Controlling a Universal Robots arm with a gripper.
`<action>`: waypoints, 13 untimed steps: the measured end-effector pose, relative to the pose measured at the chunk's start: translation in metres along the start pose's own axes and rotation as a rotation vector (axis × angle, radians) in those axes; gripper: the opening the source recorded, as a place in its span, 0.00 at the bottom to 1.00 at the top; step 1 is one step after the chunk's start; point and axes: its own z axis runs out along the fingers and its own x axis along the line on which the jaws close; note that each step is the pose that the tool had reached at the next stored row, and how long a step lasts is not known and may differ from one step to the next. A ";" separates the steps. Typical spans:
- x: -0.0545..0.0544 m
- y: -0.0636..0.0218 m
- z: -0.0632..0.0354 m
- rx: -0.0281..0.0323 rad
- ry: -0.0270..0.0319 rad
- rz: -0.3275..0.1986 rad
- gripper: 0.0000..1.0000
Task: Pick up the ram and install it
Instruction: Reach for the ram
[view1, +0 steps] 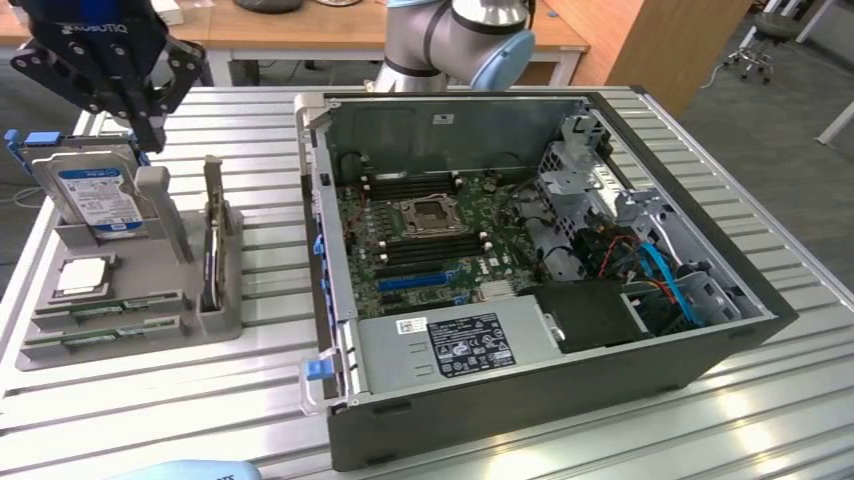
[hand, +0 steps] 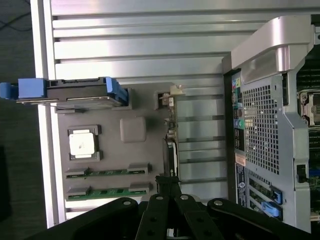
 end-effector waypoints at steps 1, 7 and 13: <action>0.003 -0.0002 0.0001 0.0000 0.0000 0.000 0.10; 0.020 -0.0014 0.0005 0.0000 0.0000 0.000 0.10; 0.034 -0.0026 0.0013 0.0001 0.0008 0.000 0.10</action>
